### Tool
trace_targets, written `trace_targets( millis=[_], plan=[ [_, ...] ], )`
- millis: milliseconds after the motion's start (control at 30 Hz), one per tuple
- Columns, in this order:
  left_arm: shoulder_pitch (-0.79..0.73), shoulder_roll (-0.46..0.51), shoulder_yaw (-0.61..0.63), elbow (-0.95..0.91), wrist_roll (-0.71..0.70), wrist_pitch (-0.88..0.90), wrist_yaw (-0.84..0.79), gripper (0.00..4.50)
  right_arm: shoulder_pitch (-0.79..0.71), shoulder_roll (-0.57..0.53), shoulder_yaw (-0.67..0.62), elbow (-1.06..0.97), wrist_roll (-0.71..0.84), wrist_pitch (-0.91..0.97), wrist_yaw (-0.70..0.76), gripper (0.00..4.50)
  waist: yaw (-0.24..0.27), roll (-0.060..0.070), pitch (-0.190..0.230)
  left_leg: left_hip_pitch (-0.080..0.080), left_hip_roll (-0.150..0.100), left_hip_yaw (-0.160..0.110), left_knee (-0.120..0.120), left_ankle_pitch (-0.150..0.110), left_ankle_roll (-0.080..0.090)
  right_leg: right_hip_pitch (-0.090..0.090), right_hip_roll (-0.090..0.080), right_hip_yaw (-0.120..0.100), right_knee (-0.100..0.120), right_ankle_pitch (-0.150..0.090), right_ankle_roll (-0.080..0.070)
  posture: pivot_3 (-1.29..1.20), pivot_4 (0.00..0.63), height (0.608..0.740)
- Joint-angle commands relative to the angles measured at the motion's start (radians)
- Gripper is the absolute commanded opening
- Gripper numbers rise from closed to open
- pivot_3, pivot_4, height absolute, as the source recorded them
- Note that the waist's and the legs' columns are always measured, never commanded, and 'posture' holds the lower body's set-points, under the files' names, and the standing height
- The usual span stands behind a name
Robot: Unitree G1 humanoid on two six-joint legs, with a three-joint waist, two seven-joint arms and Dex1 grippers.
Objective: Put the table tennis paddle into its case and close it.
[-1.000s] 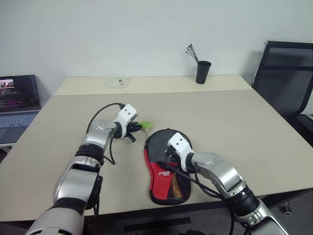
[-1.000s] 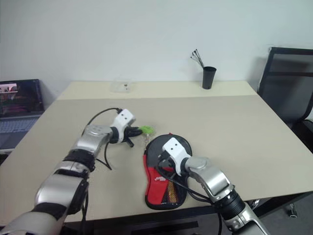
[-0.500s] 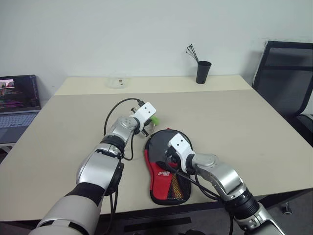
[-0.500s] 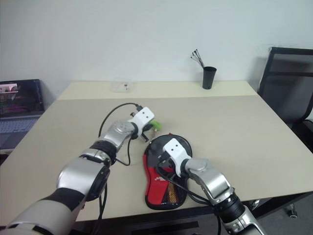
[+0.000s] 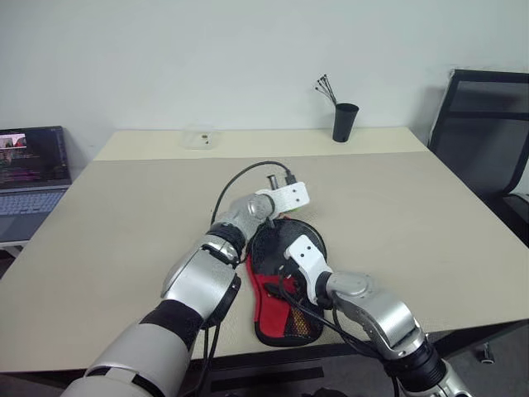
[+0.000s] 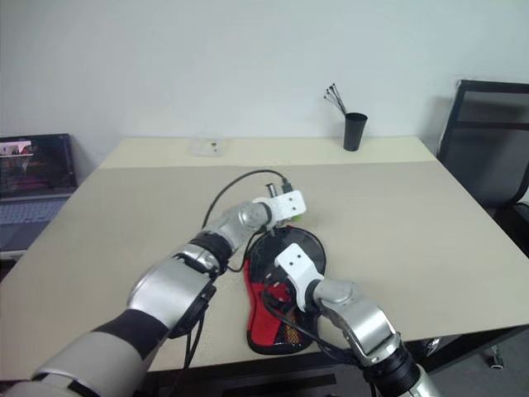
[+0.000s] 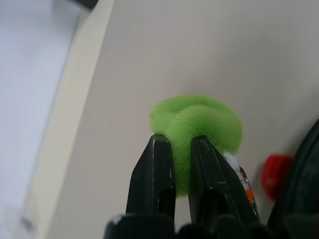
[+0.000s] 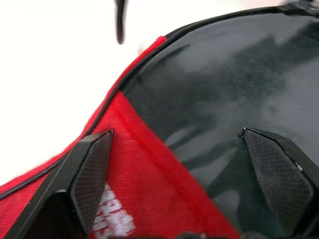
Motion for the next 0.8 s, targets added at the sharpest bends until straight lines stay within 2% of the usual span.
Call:
trace_targets(
  millis=[33,233,367,567,800],
  plan=[
    [-0.087,-0.060,-0.040,-0.029,0.048,-0.078,0.055,0.07,0.044,0.004,0.045,0.020,0.002,0.067,-0.004,4.50,0.001,0.000,0.000,0.000,0.000,0.000,0.000,0.000,0.000,0.000,0.000,0.000,0.000,0.000,0.000,0.00,0.150,0.740],
    [-0.124,-0.143,-0.069,-0.029,0.079,-0.153,0.057,0.07,0.057,0.007,0.039,0.001,0.005,0.082,-0.018,4.50,0.001,0.000,0.000,0.000,-0.001,0.000,0.000,0.000,0.000,0.000,-0.001,0.000,0.000,0.000,0.000,0.00,0.150,0.740],
    [-0.108,-0.195,-0.058,-0.038,0.050,-0.255,-0.051,0.07,0.049,0.009,0.035,0.013,0.006,0.074,-0.019,4.50,0.001,0.000,0.000,0.000,-0.001,0.000,0.000,0.000,0.000,0.000,-0.001,0.000,0.000,0.000,0.000,0.00,0.150,0.740],
    [-0.065,-0.200,-0.067,-0.038,0.059,-0.295,-0.110,0.07,0.034,0.014,0.035,0.037,0.002,0.054,-0.018,4.50,0.000,0.002,-0.001,0.001,-0.001,0.000,0.000,0.000,0.000,0.001,-0.001,0.000,0.000,0.000,0.000,0.00,0.150,0.740],
    [-0.054,-0.157,-0.039,-0.033,0.039,-0.225,-0.108,2.56,0.019,0.016,0.040,0.068,-0.002,0.025,-0.008,4.50,-0.006,0.003,-0.003,0.003,-0.001,0.000,0.000,0.000,0.000,0.003,-0.001,0.000,0.000,0.000,0.000,0.00,0.150,0.740]
  ],
)
